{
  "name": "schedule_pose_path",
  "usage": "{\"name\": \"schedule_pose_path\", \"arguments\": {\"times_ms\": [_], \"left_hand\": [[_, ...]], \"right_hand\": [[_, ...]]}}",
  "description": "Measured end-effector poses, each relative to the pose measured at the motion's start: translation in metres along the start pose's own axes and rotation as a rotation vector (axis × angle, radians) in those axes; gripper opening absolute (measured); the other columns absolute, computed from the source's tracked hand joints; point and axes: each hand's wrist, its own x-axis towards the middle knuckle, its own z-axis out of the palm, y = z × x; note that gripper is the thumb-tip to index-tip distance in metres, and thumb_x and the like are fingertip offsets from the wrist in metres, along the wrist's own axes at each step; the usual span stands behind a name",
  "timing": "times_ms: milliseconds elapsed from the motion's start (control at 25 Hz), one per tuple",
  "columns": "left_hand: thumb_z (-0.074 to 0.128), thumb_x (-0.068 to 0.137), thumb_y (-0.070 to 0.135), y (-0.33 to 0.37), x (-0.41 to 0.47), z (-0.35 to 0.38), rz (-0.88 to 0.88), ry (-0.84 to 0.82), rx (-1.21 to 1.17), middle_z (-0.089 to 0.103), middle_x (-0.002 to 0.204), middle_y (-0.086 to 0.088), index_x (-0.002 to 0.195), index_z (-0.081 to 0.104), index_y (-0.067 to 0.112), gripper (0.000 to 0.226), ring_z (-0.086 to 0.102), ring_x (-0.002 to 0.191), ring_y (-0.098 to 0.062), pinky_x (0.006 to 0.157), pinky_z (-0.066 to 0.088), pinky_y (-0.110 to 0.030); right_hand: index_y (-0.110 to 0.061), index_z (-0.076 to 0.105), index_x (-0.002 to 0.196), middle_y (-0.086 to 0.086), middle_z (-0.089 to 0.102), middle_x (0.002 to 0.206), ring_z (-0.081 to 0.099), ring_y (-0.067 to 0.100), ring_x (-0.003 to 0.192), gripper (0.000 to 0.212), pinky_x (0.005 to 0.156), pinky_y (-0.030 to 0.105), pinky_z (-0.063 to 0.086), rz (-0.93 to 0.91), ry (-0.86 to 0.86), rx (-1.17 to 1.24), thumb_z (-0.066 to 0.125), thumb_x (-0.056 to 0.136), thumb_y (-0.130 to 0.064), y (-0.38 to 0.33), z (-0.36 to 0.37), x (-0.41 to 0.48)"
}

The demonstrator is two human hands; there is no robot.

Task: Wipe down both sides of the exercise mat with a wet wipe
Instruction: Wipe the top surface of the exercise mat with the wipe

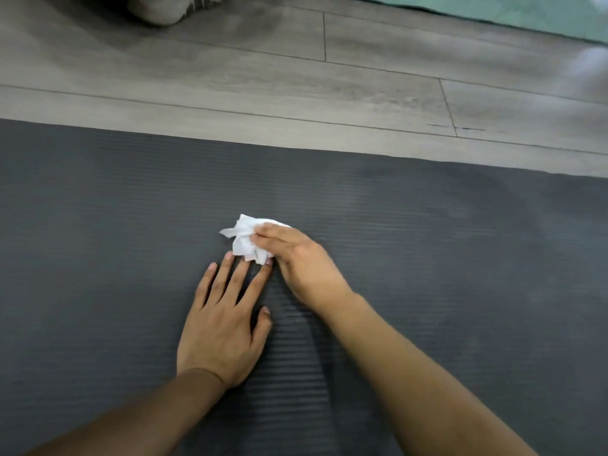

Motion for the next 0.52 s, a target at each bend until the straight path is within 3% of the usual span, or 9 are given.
{"name": "schedule_pose_path", "arguments": {"times_ms": [80,120,160,200,280,320,440,520], "left_hand": [[0.029,0.099,0.044,0.000,0.000,0.001,-0.001,-0.001,0.008,0.018,0.170,-0.006,0.164,0.017,0.026,0.068,0.011,0.158,-0.025,0.127,0.015,-0.049],[0.028,0.100,0.044,0.000,0.000,0.002,-0.002,0.003,0.011,0.014,0.171,-0.005,0.164,0.016,0.026,0.068,0.010,0.158,-0.025,0.127,0.015,-0.049],[0.028,0.100,0.044,0.001,-0.001,0.002,-0.002,0.006,0.009,0.013,0.171,-0.005,0.164,0.016,0.026,0.067,0.010,0.158,-0.026,0.127,0.015,-0.049],[0.029,0.100,0.043,0.001,0.000,0.002,-0.002,0.011,0.002,0.014,0.171,-0.006,0.164,0.017,0.025,0.067,0.011,0.158,-0.027,0.127,0.016,-0.050],[0.031,0.100,0.043,0.001,0.001,0.002,-0.006,0.021,-0.005,0.017,0.170,-0.007,0.163,0.020,0.024,0.067,0.014,0.157,-0.028,0.126,0.018,-0.051],[0.032,0.099,0.042,0.001,0.000,0.002,-0.008,0.019,-0.001,0.018,0.170,-0.007,0.163,0.021,0.024,0.067,0.015,0.157,-0.028,0.126,0.018,-0.051],[0.036,0.096,0.041,0.000,0.001,0.002,-0.001,0.015,-0.015,0.026,0.168,-0.009,0.160,0.033,0.022,0.066,0.019,0.156,-0.029,0.126,0.019,-0.051],[0.036,0.096,0.041,-0.001,0.002,0.002,0.003,0.016,-0.028,0.028,0.167,-0.010,0.158,0.036,0.022,0.065,0.019,0.156,-0.028,0.126,0.018,-0.051]], "right_hand": [[-0.017,0.067,0.125,0.004,0.062,0.133,0.052,0.011,0.122,0.037,0.112,0.031,0.035,0.093,0.073,0.104,0.043,0.096,-0.013,0.031,-0.026,0.003],[-0.016,0.070,0.117,0.002,0.068,0.123,0.056,0.012,0.113,0.033,0.107,0.030,0.039,0.238,0.261,0.167,0.045,0.096,-0.014,0.046,-0.051,-0.001],[-0.017,0.073,0.108,-0.005,0.072,0.110,0.060,0.011,0.105,0.029,0.099,0.022,0.041,0.471,0.471,0.126,0.047,0.096,-0.016,0.066,-0.080,-0.006],[-0.020,0.072,0.104,-0.014,0.071,0.101,0.062,0.006,0.099,0.026,0.088,0.012,0.042,0.729,0.571,0.119,0.047,0.096,-0.016,0.078,-0.100,-0.011],[-0.021,0.067,0.119,-0.015,0.065,0.111,0.061,0.000,0.099,0.032,0.076,0.002,0.035,1.146,0.607,0.104,0.047,0.096,-0.011,0.065,-0.101,0.005],[-0.018,0.063,0.126,-0.007,0.062,0.123,0.059,0.006,0.108,0.038,0.081,0.002,0.032,1.050,0.523,0.002,0.046,0.095,-0.006,0.052,-0.085,0.021],[-0.008,0.068,0.120,0.009,0.062,0.131,0.055,0.022,0.123,0.040,0.101,0.008,0.028,0.337,0.047,0.056,0.046,0.088,0.000,-0.005,0.006,0.064],[-0.009,0.069,0.121,0.008,0.061,0.133,0.053,0.021,0.126,0.042,0.107,0.016,0.030,0.062,-0.058,0.049,0.045,0.088,-0.004,-0.020,0.026,0.077]]}}
